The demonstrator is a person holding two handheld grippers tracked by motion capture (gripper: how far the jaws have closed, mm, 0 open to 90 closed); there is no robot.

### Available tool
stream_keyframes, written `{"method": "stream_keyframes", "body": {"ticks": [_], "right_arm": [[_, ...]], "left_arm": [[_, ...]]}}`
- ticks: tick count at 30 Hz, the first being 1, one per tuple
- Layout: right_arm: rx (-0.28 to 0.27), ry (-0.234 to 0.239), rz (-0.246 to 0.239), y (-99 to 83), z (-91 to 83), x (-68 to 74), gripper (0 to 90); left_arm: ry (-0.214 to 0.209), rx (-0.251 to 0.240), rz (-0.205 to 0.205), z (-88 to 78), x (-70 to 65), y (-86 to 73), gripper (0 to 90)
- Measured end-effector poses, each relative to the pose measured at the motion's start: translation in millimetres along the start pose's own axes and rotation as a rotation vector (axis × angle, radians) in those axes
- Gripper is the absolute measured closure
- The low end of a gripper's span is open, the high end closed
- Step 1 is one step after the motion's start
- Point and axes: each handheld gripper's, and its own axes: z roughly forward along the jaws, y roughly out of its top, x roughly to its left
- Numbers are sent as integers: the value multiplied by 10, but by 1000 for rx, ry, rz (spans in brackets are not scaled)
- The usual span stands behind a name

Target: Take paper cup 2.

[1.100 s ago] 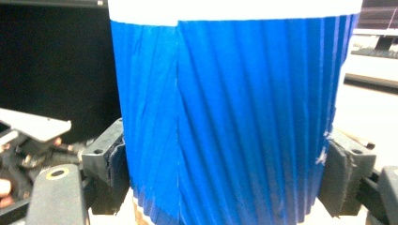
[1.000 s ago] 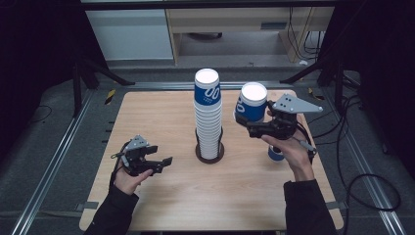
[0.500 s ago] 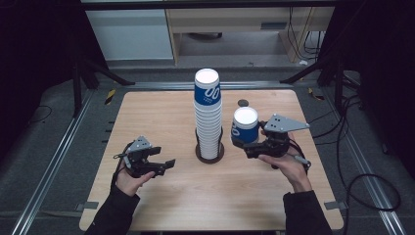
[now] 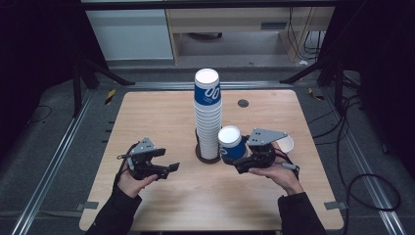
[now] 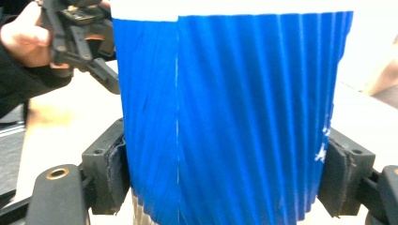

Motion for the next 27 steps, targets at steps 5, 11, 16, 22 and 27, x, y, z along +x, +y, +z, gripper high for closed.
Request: {"method": "stream_keyframes", "body": {"ticks": [5, 11, 16, 22, 27], "right_arm": [[45, 29, -32, -63, 122, 43, 200], [82, 65, -64, -117, 225, 89, 199], [106, 87, -88, -134, 290, 125, 199], [142, 127, -122, -164, 395, 185, 199], [163, 145, -142, -176, 461, 227, 198]], "left_arm": [[-16, 0, 17, 5, -55, 25, 177], [-34, -15, 33, -12, -121, 63, 173], [-58, -21, 46, -18, -174, 87, 169], [-93, -26, 75, -20, -254, 122, 157], [-117, -25, 88, -9, -294, 138, 152]]}}
